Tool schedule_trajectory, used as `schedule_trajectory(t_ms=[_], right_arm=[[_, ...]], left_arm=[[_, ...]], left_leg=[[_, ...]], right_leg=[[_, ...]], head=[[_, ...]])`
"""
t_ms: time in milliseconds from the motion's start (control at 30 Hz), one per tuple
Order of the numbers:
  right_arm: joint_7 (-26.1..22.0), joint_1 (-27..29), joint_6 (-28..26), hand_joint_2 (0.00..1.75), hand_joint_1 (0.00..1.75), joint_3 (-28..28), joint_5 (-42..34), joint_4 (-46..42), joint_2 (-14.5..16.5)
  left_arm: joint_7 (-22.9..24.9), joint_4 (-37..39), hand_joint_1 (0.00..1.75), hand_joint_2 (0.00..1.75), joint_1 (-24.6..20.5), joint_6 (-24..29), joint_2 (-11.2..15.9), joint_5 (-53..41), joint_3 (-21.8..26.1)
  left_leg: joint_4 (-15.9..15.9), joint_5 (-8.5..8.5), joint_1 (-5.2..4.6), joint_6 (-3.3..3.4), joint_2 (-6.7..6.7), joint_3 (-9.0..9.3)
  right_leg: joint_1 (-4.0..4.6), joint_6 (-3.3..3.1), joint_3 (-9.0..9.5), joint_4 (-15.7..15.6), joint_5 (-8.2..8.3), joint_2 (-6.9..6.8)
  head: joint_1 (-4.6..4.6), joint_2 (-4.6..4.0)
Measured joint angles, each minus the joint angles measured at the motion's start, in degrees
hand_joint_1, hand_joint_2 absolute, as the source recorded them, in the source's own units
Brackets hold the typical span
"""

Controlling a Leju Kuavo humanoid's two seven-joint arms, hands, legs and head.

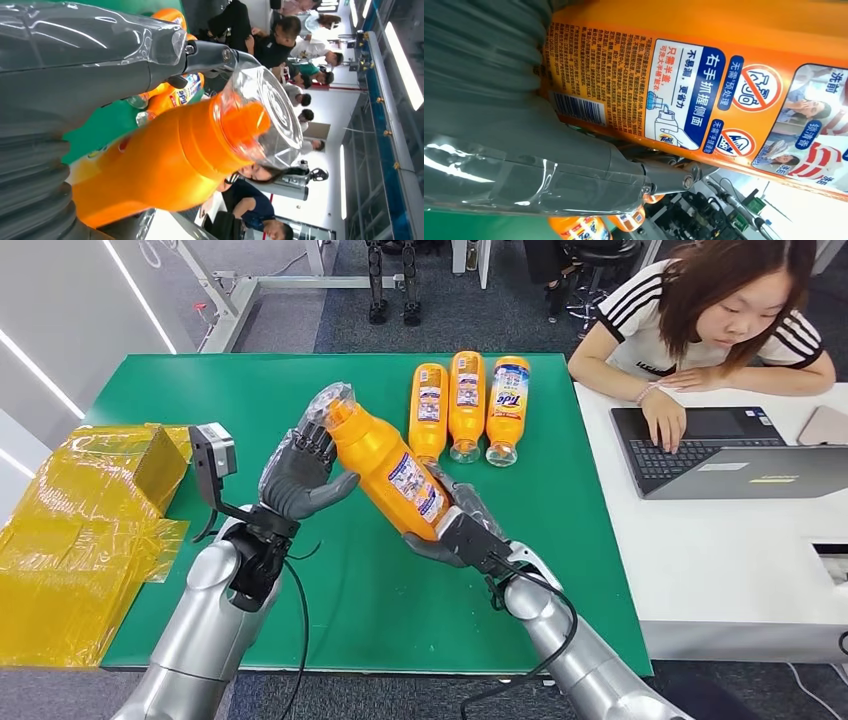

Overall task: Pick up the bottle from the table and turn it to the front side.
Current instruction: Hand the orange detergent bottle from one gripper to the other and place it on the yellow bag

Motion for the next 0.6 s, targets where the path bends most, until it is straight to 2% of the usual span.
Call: schedule_trajectory(t_ms=[267,600], right_arm=[[0.1,-1.1,-1.1,1.75,1.74,0.0,2.2,1.0,1.0],[2.0,-1.2,-5.9,1.75,1.75,1.8,9.0,-3.8,2.3]], left_arm=[[1.2,-0.8,0.00,1.75,-0.2,-1.2,-0.3,0.0,-1.5],[-0.4,0.8,0.00,1.75,-2.1,1.5,-1.6,-3.6,-2.9]], left_leg=[[0.0,0.00,0.00,0.00,0.00,0.00],[0.0,0.00,0.00,0.00,0.04,0.00]], right_leg=[[0.00,0.00,-0.02,0.0,0.00,0.01],[0.00,0.00,-0.04,0.0,0.00,0.05]], head=[[-0.01,0.00],[-0.01,0.00]])
